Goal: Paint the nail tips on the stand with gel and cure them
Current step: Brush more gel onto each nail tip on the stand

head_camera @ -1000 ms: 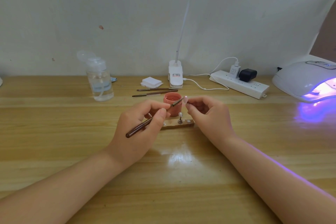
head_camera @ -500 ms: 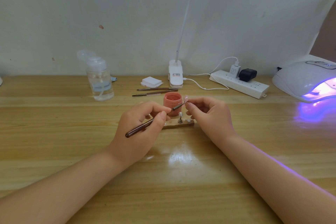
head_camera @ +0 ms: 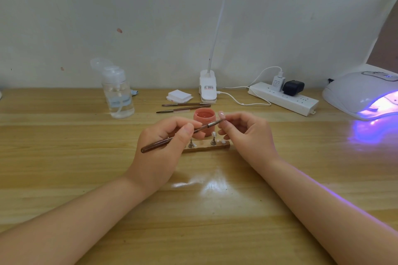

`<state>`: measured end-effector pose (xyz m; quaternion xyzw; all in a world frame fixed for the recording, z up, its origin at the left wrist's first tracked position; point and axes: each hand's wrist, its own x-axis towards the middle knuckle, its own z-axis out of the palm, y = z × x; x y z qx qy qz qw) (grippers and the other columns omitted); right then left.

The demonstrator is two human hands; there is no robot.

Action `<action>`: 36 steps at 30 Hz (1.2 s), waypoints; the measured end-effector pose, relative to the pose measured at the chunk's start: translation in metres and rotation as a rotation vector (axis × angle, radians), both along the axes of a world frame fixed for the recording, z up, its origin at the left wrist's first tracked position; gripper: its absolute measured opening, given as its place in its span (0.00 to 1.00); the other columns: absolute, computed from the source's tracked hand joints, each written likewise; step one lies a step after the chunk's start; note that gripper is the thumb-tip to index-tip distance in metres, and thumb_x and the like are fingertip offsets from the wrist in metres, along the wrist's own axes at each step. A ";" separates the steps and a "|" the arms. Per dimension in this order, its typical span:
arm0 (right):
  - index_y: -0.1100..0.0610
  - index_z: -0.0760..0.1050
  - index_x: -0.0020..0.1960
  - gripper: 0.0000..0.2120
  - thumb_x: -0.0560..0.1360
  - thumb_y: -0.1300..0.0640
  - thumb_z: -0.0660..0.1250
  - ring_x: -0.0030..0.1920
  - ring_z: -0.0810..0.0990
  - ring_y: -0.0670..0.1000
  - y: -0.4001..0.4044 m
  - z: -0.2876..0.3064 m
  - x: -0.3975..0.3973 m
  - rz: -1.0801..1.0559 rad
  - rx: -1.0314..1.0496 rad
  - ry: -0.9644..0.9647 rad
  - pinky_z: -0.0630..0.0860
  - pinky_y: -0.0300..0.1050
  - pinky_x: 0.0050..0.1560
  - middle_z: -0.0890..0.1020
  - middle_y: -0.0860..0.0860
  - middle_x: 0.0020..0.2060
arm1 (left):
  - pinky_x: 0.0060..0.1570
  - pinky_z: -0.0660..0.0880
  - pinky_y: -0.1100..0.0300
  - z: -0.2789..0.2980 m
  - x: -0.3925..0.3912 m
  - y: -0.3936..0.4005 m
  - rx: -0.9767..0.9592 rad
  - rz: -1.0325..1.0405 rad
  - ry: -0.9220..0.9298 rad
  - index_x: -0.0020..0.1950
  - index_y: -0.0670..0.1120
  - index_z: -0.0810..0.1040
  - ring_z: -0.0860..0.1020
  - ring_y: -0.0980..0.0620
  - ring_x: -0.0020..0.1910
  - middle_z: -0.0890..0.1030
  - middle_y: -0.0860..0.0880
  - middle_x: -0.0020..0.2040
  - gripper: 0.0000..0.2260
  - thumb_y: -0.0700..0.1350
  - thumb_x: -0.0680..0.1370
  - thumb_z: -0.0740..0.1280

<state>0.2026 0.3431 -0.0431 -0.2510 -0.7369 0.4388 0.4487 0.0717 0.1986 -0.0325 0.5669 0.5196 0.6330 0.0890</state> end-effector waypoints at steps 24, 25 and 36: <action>0.53 0.82 0.45 0.05 0.74 0.63 0.72 0.39 0.84 0.50 -0.001 0.000 0.001 -0.012 0.026 -0.006 0.81 0.55 0.44 0.85 0.52 0.37 | 0.45 0.75 0.69 0.000 0.004 -0.001 -0.002 0.059 0.005 0.51 0.52 0.80 0.82 0.57 0.46 0.85 0.55 0.44 0.06 0.49 0.78 0.64; 0.53 0.82 0.46 0.05 0.74 0.63 0.72 0.39 0.84 0.50 -0.001 0.000 0.001 -0.014 0.027 -0.007 0.81 0.55 0.44 0.85 0.52 0.37 | 0.45 0.75 0.69 0.001 0.005 0.000 -0.006 0.059 -0.008 0.52 0.53 0.80 0.82 0.57 0.47 0.85 0.56 0.45 0.05 0.47 0.79 0.65; 0.56 0.82 0.48 0.03 0.74 0.61 0.72 0.39 0.82 0.45 0.002 -0.002 0.000 -0.109 0.125 -0.065 0.80 0.44 0.45 0.84 0.47 0.38 | 0.41 0.73 0.71 0.002 0.006 -0.003 -0.014 0.095 0.087 0.48 0.53 0.80 0.80 0.59 0.42 0.83 0.59 0.42 0.06 0.44 0.77 0.65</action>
